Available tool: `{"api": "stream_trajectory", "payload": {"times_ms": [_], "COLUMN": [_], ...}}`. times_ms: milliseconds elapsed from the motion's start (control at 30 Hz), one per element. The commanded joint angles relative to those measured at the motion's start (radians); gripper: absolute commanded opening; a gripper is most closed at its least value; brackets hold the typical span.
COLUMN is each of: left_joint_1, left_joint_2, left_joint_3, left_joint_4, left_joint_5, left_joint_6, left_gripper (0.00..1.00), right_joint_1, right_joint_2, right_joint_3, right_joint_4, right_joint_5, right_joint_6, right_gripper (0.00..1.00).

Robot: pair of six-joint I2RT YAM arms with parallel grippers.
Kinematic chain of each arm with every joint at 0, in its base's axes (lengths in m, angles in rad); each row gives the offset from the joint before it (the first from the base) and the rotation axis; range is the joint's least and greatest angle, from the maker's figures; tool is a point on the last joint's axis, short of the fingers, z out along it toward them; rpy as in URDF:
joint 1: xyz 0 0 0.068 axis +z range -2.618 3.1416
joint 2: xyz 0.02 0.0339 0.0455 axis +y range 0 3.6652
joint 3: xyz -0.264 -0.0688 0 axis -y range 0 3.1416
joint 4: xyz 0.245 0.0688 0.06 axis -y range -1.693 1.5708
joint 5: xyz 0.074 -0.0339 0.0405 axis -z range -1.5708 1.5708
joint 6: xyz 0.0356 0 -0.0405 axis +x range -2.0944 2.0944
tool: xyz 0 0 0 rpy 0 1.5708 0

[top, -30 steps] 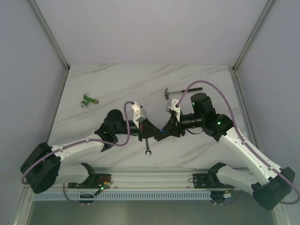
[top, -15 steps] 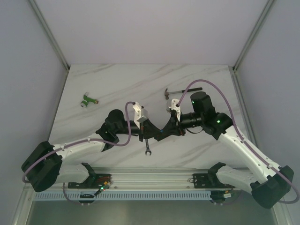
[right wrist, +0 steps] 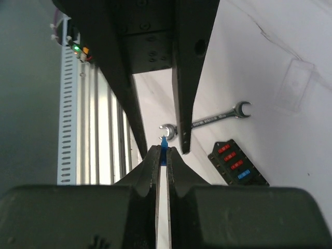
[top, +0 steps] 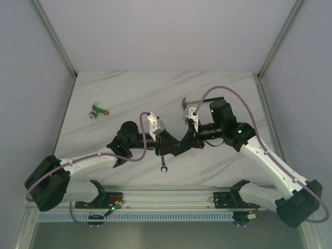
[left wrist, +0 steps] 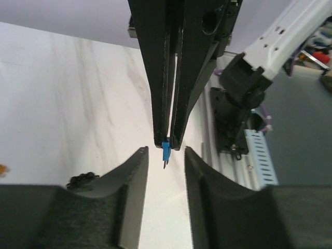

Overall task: Snap on the fuse box
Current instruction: Pick up the fuse from the center of the board, then install the fuse at the fuse box base.

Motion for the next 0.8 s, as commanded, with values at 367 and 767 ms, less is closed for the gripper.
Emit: {"api": "stream_trajectory", "payload": {"times_ms": [367, 767], "left_joint_1": [0.004, -0.011], "left_joint_2": [0.136, 0.363], "left_joint_3": [-0.132, -0.105], "left_joint_4": [0.104, 0.174], "left_joint_5": [-0.394, -0.520], "left_joint_6": [0.104, 0.130], "left_gripper": [0.82, 0.82], "right_joint_1": [-0.002, 0.002], "right_joint_2": [0.133, 0.244], "right_joint_3": [0.064, 0.042], "right_joint_4": [-0.050, -0.035], "right_joint_5": [0.501, 0.750], "right_joint_6": [0.345, 0.543], "right_gripper": [0.00, 0.00]}}
